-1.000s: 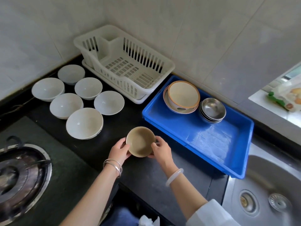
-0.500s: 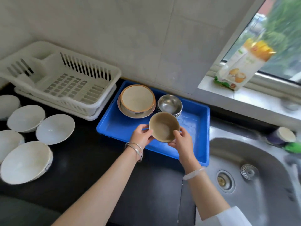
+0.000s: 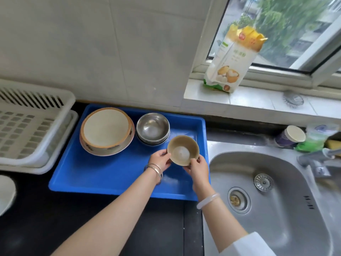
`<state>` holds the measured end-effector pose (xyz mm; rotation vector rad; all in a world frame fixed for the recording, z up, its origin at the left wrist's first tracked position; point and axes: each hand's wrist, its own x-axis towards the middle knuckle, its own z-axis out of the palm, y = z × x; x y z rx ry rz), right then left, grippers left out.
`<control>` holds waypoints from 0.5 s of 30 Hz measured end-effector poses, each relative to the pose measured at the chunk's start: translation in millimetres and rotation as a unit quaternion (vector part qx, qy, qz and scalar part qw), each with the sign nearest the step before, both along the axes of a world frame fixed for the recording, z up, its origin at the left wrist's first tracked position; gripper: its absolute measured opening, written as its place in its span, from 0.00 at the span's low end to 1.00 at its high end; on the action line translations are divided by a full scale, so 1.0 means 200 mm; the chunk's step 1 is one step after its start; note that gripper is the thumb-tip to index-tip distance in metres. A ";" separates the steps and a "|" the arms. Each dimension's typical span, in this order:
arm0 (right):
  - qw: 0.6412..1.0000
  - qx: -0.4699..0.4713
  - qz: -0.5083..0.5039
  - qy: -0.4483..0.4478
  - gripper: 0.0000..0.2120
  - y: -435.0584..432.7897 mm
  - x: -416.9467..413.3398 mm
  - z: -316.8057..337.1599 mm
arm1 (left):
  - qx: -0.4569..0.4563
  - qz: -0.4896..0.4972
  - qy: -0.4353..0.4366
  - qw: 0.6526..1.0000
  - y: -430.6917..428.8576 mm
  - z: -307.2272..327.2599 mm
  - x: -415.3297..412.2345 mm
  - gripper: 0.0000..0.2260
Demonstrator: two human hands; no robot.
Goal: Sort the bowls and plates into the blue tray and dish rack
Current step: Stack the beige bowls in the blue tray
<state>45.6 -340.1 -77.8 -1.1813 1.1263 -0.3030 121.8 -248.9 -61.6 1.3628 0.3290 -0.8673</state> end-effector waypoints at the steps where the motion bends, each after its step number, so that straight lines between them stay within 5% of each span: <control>1: 1.000 0.002 -0.004 0.000 0.12 -0.01 0.02 -0.01 | 0.007 -0.001 0.000 1.000 -0.02 -0.01 0.01 0.14; 8: 0.998 0.016 -0.056 -0.027 0.13 -0.08 0.16 -0.10 | 0.019 0.005 -0.004 1.000 -0.14 -0.07 0.09 0.09; 15: 0.994 0.036 -0.094 -0.045 0.15 -0.11 0.24 -0.14 | -0.016 0.050 -0.003 0.999 -0.22 -0.09 0.11 0.14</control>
